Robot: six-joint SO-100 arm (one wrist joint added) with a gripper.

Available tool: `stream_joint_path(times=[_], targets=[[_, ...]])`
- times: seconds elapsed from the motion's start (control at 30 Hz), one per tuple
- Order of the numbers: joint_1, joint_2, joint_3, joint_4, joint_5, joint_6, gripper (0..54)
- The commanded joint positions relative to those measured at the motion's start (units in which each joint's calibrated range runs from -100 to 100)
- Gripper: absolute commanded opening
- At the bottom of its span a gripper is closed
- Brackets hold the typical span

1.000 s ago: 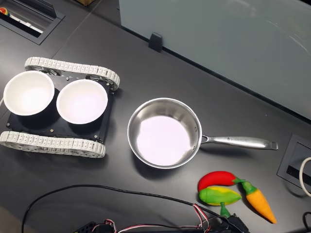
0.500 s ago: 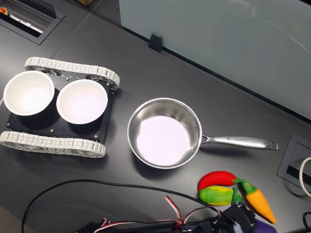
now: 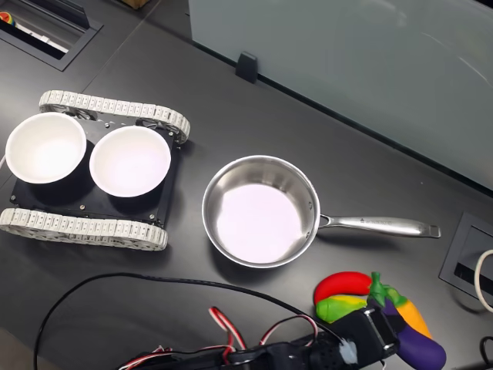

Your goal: Pick up the brinjal and place them in the pan

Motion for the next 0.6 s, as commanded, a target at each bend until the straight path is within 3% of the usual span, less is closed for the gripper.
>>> stream_joint_path(times=[0.0,0.3,0.57], targets=[[-1.25,-7.17,0.55,-5.04,-1.47,-0.69,0.1],[-5.03,-10.38,-0.17,-6.31,-4.54,-0.69,0.1],[-13.29,-14.01,-1.63,-5.8,-6.3,-0.69,0.1]])
